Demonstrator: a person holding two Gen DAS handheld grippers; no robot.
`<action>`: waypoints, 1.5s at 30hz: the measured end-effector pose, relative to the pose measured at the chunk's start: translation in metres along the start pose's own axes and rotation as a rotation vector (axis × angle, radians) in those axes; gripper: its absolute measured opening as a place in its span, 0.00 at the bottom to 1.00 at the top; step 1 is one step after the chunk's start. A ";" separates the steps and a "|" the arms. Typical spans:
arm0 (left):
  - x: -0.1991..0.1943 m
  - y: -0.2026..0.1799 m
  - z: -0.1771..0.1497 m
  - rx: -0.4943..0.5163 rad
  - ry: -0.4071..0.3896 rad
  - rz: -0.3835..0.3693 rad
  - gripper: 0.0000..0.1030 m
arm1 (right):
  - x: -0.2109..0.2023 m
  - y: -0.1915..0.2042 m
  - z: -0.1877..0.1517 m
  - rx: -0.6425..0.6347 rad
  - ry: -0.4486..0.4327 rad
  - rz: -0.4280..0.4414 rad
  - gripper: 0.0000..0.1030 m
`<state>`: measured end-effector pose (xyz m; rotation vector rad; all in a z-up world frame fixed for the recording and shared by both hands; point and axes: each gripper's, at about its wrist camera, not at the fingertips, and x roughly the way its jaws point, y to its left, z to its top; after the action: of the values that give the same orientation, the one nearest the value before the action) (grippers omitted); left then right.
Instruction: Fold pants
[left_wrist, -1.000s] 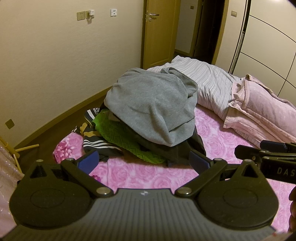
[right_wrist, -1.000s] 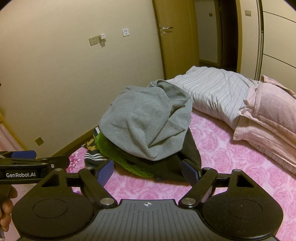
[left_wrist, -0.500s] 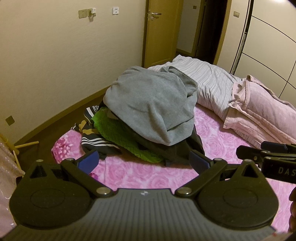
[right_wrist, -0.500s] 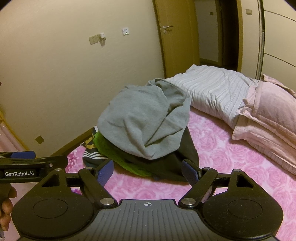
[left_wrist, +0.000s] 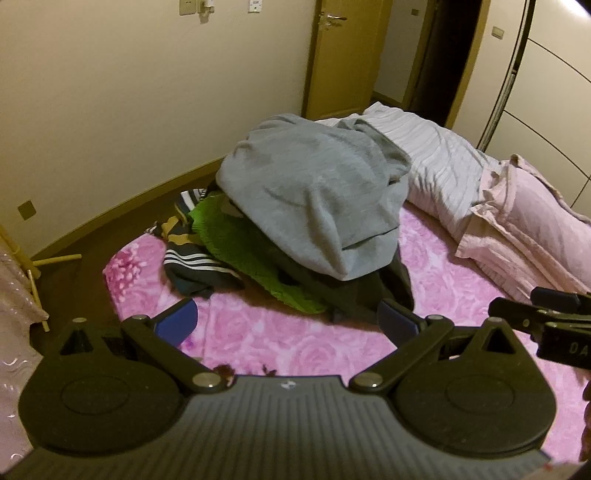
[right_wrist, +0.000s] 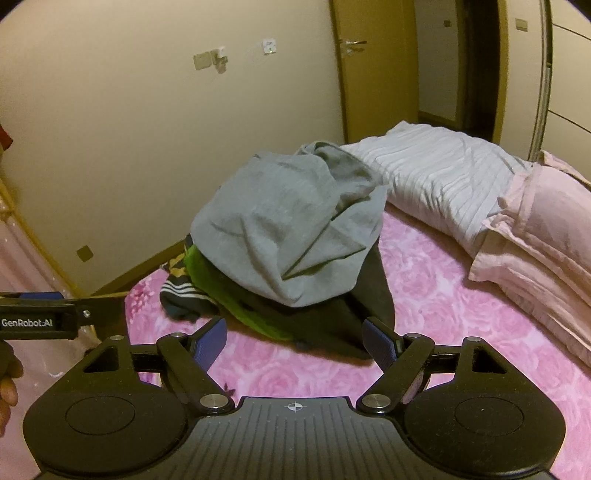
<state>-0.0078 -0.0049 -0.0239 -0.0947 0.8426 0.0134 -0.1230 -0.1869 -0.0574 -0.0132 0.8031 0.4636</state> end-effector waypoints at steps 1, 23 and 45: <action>0.004 0.004 0.001 0.002 0.004 -0.001 0.99 | 0.004 0.001 0.001 0.002 0.003 0.004 0.75; 0.240 0.135 0.142 0.380 0.032 -0.155 0.99 | 0.253 0.114 0.087 -0.331 0.048 -0.043 0.75; 0.296 0.183 0.161 0.375 0.064 -0.232 0.99 | 0.338 0.147 0.109 -0.581 0.040 -0.153 0.00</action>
<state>0.2998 0.1843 -0.1523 0.1615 0.8815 -0.3657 0.0959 0.0992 -0.1923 -0.6202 0.6778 0.5394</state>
